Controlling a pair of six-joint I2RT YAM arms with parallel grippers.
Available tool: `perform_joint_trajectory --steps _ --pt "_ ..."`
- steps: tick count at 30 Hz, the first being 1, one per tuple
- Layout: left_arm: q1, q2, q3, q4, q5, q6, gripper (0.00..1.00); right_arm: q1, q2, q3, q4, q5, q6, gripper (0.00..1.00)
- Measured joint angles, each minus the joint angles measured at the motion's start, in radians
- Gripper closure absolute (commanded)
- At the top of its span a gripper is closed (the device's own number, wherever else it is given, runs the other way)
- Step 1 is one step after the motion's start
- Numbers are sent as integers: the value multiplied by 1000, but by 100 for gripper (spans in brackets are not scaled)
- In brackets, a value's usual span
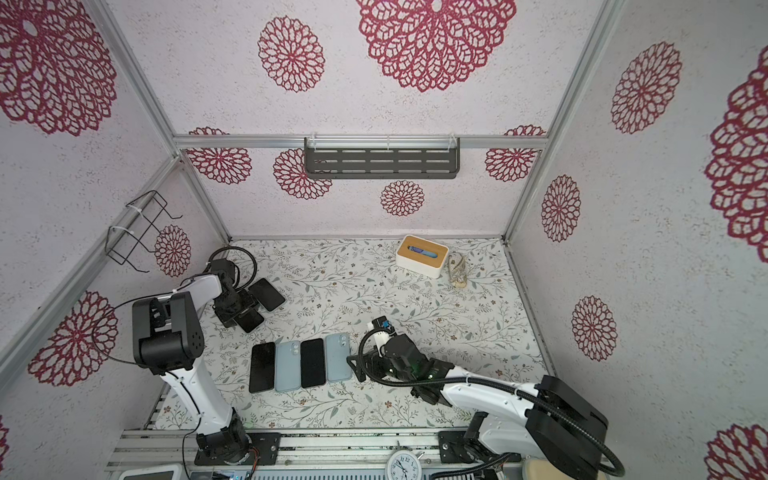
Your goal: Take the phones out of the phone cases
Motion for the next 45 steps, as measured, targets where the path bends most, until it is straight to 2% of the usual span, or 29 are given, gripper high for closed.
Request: perform_joint_trajectory --steps 7,13,31,37,45 --pt "8 10 15 -11 23 0 31 -10 34 11 8 -32 -3 1" --pt "20 -13 -17 21 59 3 35 -74 134 114 35 -133 -9 1" --pt "31 -131 -197 219 329 -50 43 -146 675 639 63 -435 -34 5" --pt "-3 -148 -231 246 401 -79 45 -155 786 727 103 -489 -24 7" --pt "-97 -174 -231 256 446 -110 47 -156 878 829 134 -513 -16 9"
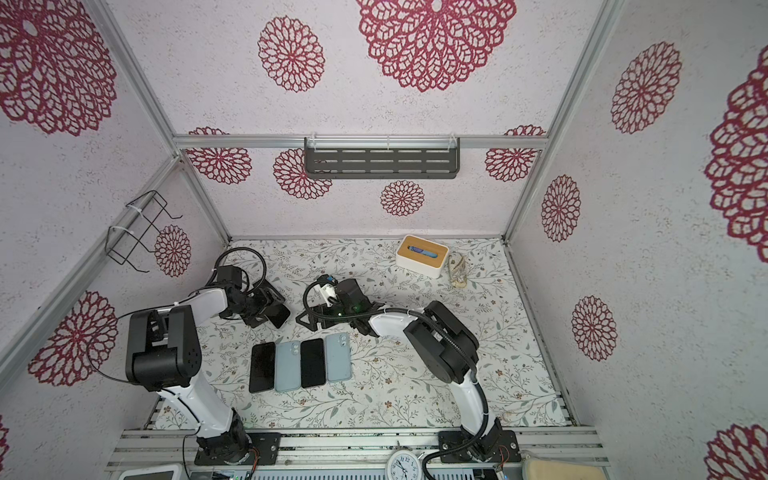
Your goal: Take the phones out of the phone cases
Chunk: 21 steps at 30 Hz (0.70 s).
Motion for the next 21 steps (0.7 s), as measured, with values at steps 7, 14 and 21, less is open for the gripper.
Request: perform_joint_trajectory --steps 7,14,21 --pt "-63 -17 0 22 27 -27 49 0 58 33 19 2 18 13" --pt "-118 -50 -13 57 32 -60 50 0 87 52 23 34 47 23" --pt "-174 -104 -51 100 31 -94 51 -4 88 54 45 68 93 37"
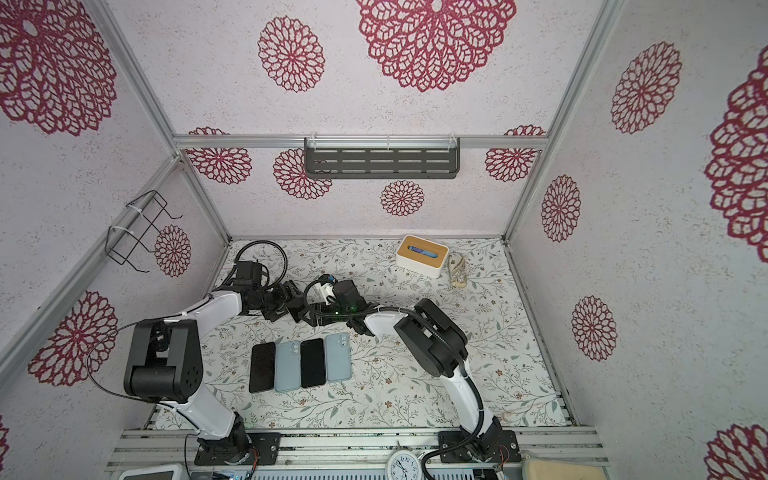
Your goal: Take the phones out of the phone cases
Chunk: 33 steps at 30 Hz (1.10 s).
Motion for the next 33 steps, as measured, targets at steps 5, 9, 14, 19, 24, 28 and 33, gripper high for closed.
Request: perform_joint_trajectory --steps 5,9,14,19,24,28,33 --pt "-34 -18 -35 32 -2 -25 51 -7 0 0 31 22 34 53" --pt "-55 -41 -65 53 -8 -45 51 -12 0 -3 48 40 56 74" --pt "-77 -85 -98 89 -15 -68 48 -13 -12 -40 85 44 79 97" --pt "-119 -169 -149 142 -6 -95 9 -15 -118 -132 86 57 80 100" --pt "-176 -343 -205 246 9 -119 3 -40 -341 -288 35 72 60 100" --pt "-233 -481 -251 412 16 -121 3 -114 -581 -430 -46 42 45 100" --pt "-323 -504 -268 624 61 -118 3 -280 -863 -555 -117 -29 44 100"
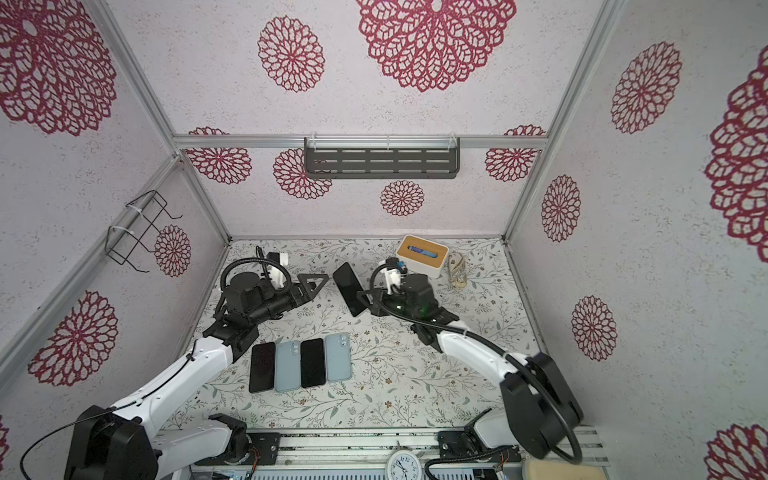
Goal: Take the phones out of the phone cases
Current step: 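Close the right gripper on the phone's lower edge and raise it with both grippers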
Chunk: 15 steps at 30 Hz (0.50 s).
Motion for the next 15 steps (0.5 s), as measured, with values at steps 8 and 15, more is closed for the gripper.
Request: perform_joint_trajectory --steps 8,15 --pt "-138 161 143 144 149 36 3 -171 -287 -114 52 -167 27 100" --pt "-159 208 203 169 221 57 1 -177 -325 -191 144 -274 96 100"
